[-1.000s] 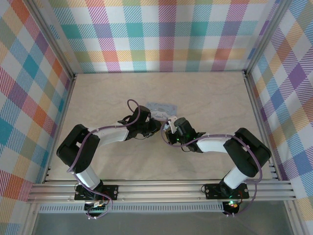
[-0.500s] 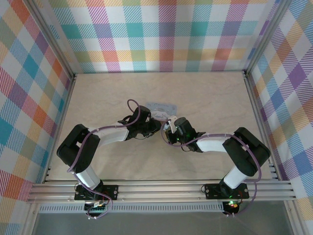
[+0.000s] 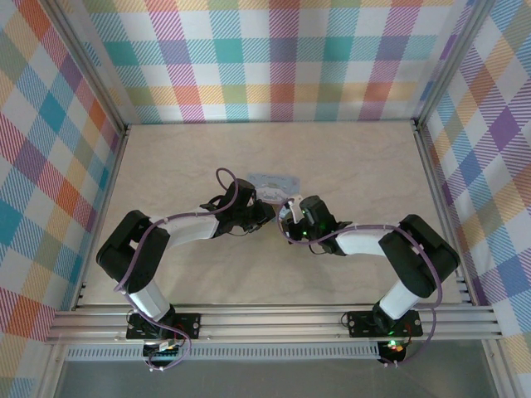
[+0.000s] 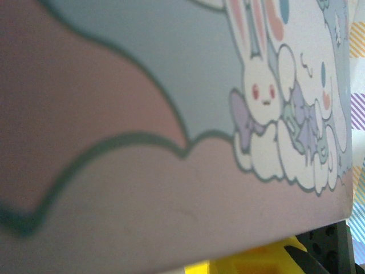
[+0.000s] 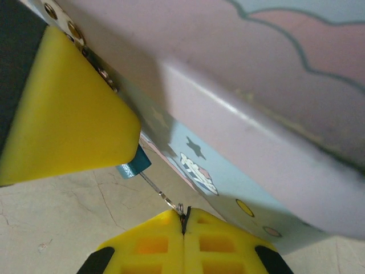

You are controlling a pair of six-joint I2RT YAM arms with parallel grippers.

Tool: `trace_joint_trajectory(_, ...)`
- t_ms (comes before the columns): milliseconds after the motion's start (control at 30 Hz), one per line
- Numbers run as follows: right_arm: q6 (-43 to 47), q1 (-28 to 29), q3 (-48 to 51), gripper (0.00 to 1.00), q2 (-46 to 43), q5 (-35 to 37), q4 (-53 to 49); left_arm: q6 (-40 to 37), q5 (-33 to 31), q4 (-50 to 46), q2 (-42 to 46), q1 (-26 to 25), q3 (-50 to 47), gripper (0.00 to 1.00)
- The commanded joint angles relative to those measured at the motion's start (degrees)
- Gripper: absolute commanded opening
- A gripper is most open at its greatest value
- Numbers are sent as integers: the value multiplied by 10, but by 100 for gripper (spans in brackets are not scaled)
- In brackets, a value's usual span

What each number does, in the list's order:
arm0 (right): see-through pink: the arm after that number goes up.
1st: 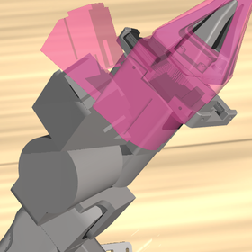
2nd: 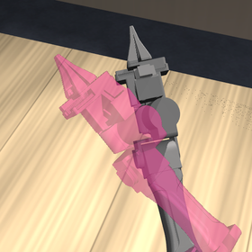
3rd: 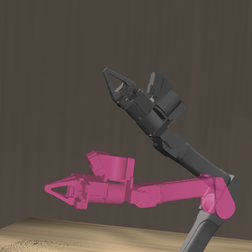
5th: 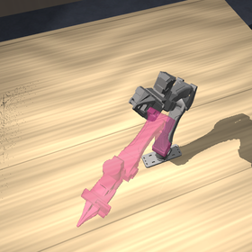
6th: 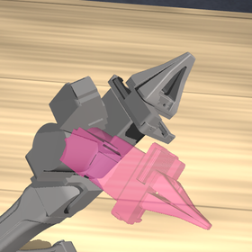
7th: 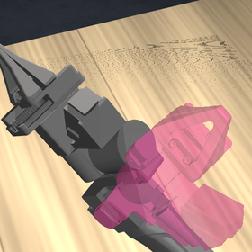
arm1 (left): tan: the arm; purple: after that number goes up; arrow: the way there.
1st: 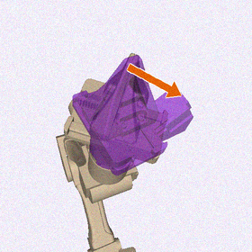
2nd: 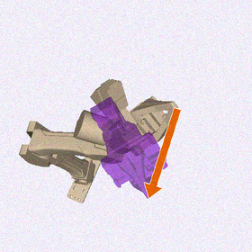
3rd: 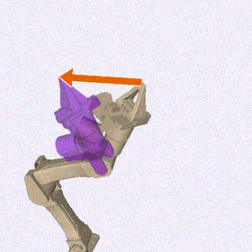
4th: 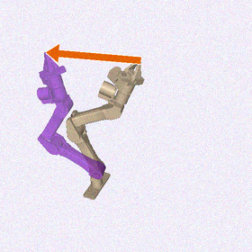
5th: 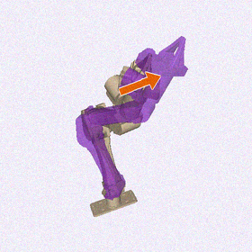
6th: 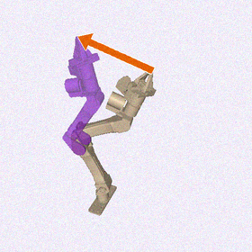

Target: Unlock the padlock with the key

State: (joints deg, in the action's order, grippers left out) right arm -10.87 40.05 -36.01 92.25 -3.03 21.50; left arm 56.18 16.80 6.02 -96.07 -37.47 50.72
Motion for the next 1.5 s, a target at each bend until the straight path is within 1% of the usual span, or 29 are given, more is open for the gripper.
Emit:
trace_joint_trajectory(0,1,3,-33,3,7,-36,118,8,63,-8,0,-35,9,10)
trace_joint_trajectory(200,-2,3,-34,3,12,-37,134,8,59,-10,1,-34,7,10)
trace_joint_trajectory(333,1,3,-19,2,2,-15,123,5,44,-19,16,-33,8,10)
trace_joint_trajectory(433,-2,3,-3,2,-4,-9,138,-3,43,-40,19,-33,20,10)
trace_joint_trajectory(567,-11,2,1,2,-6,-27,168,-5,39,-47,19,-33,19,10)
trace_joint_trajectory(700,-11,3,8,2,-16,-31,164,-5,30,-48,23,-33,16,10)
trace_joint_trajectory(900,-30,2,12,1,-22,-69,165,-6,31,-46,23,-33,18,10)
trace_joint_trajectory(1167,-10,0,18,1,-24,-49,118,-8,25,-53,26,-31,18,10)
trace_joint_trajectory(1467,-16,0,50,1,-44,-51,100,-22,25,-71,38,-22,19,10)
